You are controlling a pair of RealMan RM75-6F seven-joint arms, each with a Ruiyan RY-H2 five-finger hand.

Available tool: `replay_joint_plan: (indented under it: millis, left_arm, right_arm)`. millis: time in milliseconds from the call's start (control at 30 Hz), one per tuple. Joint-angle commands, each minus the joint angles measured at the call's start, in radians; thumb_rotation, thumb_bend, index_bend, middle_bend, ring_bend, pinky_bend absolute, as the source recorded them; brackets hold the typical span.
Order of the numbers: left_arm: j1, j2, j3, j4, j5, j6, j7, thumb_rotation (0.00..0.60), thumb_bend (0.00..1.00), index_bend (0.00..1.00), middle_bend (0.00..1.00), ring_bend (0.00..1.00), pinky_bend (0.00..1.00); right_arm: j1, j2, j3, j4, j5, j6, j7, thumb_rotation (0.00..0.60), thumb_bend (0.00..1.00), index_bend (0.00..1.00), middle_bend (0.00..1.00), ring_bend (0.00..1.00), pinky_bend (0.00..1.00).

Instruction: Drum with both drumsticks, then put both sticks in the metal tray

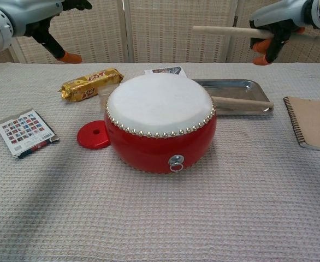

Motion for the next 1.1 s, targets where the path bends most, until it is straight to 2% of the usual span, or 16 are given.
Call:
replay_joint_plan:
  millis: [33,600,833,967,1033,1100]
  left_arm:
    - [0.010,0.006,0.006,0.001,0.007,0.002,-0.009,0.600,0.30,0.00,0.00,0.00,0.09]
    - [0.062,0.031,0.020,0.045,0.025,-0.024,-0.087,0.600,0.29,0.00,0.00,0.00,0.09]
    - [0.079,0.041,0.023,0.072,0.026,-0.049,-0.123,0.600,0.29,0.00,0.00,0.00,0.09]
    - [0.086,0.045,0.023,0.081,0.029,-0.055,-0.133,0.600,0.30,0.00,0.00,0.00,0.09]
    - [0.089,0.045,0.023,0.082,0.032,-0.055,-0.137,0.600,0.30,0.00,0.00,0.00,0.09]
    - [0.091,0.046,0.023,0.083,0.035,-0.056,-0.139,0.600,0.30,0.00,0.00,0.00,0.09]
  right_arm:
    - [-0.025,-0.087,-0.033,0.150,-0.084,-0.014,-0.036,0.600,0.40,1.00,0.86,0.93,1.00]
    - [-0.068,-0.504,-0.022,0.825,-0.282,-0.201,-0.014,0.600,0.40,0.98,0.86,0.87,1.00]
    - [-0.077,-0.625,0.004,1.018,-0.346,-0.263,0.008,0.600,0.40,0.93,0.86,0.84,1.00]
    - [-0.083,-0.666,0.032,1.078,-0.392,-0.260,0.043,0.600,0.40,0.88,0.84,0.81,1.00]
    - [-0.088,-0.675,0.047,1.093,-0.419,-0.255,0.073,0.600,0.38,0.82,0.80,0.80,1.00]
    - [-0.092,-0.682,0.056,1.108,-0.436,-0.259,0.080,0.600,0.35,0.71,0.74,0.76,1.00]
